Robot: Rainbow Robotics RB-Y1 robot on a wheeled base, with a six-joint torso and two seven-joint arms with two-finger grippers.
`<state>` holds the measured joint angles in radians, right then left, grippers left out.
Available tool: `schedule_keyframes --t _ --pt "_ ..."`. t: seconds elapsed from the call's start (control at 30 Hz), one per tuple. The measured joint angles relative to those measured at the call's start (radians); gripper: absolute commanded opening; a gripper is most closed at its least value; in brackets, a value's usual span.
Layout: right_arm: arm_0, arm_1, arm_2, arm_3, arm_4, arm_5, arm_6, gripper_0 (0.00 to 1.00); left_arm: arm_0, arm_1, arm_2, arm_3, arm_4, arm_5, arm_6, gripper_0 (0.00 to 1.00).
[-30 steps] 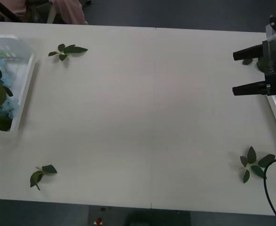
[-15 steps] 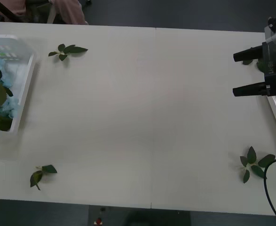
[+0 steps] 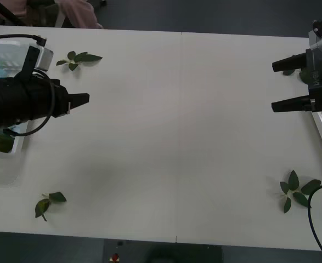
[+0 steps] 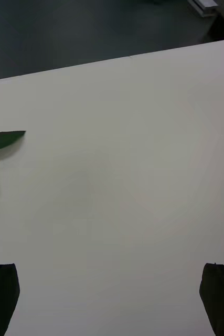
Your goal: Put the red flowers into the right box and the blue flowers into the left box
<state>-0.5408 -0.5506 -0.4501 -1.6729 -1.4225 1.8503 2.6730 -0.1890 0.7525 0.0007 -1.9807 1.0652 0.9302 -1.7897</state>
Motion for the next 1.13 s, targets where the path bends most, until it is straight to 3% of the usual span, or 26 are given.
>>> schedule_keyframes --t 0.23,0.53,0.73,1.13 --pt "0.000 0.000 0.000 0.000 0.000 0.000 0.000 1.00 0.041 0.071 -0.098 -0.186 0.039 -0.052 0.001 1.00" --pt "0.000 0.000 0.000 0.000 0.000 0.000 0.000 1.00 0.121 0.251 -0.250 -0.280 0.063 -0.354 0.001 1.00" --pt "0.000 0.000 0.000 0.000 0.000 0.000 0.000 1.00 0.121 0.309 -0.275 -0.290 0.071 -0.370 0.001 1.00" --pt "0.000 0.000 0.000 0.000 0.000 0.000 0.000 1.00 0.120 0.312 -0.273 -0.293 0.083 -0.370 0.002 1.00"
